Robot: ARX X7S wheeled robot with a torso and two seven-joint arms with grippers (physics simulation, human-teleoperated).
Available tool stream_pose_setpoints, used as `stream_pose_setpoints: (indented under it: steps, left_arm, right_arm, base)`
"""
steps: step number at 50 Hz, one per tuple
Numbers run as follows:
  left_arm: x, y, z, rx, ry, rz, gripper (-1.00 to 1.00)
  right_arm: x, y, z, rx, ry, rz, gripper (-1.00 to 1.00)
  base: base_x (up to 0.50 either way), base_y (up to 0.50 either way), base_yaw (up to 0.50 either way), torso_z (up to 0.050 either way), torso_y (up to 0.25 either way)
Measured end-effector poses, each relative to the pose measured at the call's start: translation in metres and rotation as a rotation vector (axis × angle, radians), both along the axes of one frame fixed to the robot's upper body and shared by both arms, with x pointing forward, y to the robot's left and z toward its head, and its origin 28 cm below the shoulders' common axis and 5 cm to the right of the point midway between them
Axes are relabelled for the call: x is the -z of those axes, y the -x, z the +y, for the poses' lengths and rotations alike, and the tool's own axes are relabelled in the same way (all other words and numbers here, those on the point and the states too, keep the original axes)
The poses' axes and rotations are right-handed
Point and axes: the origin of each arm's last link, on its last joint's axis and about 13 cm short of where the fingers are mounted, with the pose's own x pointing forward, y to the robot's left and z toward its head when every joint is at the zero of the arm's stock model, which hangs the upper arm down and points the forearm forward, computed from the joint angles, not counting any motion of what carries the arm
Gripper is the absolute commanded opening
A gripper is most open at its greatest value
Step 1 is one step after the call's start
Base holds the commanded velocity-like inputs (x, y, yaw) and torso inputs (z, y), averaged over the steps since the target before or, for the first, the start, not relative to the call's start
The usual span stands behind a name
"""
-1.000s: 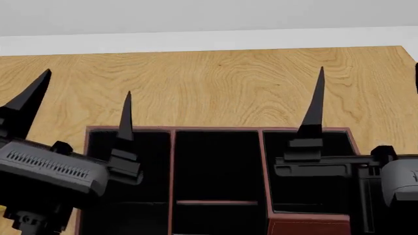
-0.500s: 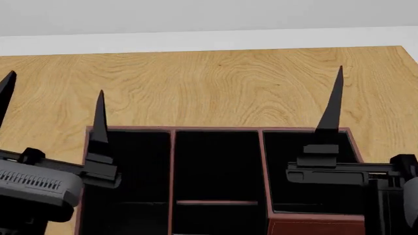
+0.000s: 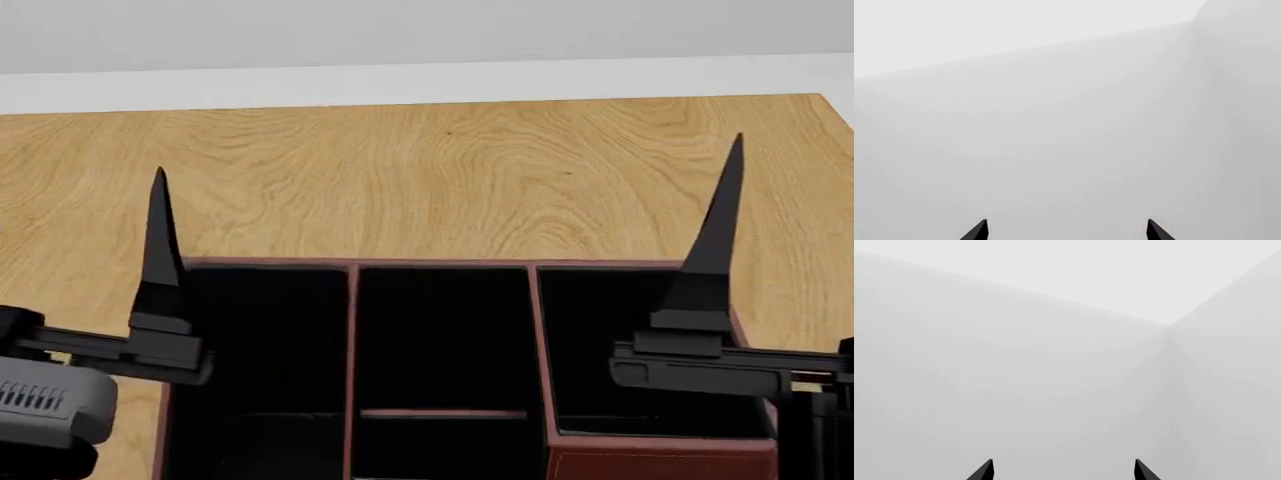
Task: Pick up the book and place it in the back compartment of the caddy.
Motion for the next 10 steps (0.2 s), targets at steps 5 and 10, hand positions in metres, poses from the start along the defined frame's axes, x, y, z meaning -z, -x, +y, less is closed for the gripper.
stream_pose_setpoints:
  steps: [5,10]
  left_arm:
    - [-0.0027,0.0024,0.0005,-0.004,0.006,-0.017,1.00]
    - [-0.0044,0.0045,0.0012,-0.009,0.013,-0.031,1.00]
  right_arm:
    - [-0.0003,0.0004,0.0000,0.005,-0.001,-0.010,1.00]
    - [-0.0006,0.0007,-0.0002,0.012,-0.003,-0.022,1.00]
  base:
    - [0.00,0.00,0.00,0.000,0.000]
    - [0.00,0.00,0.00,0.000,0.000]
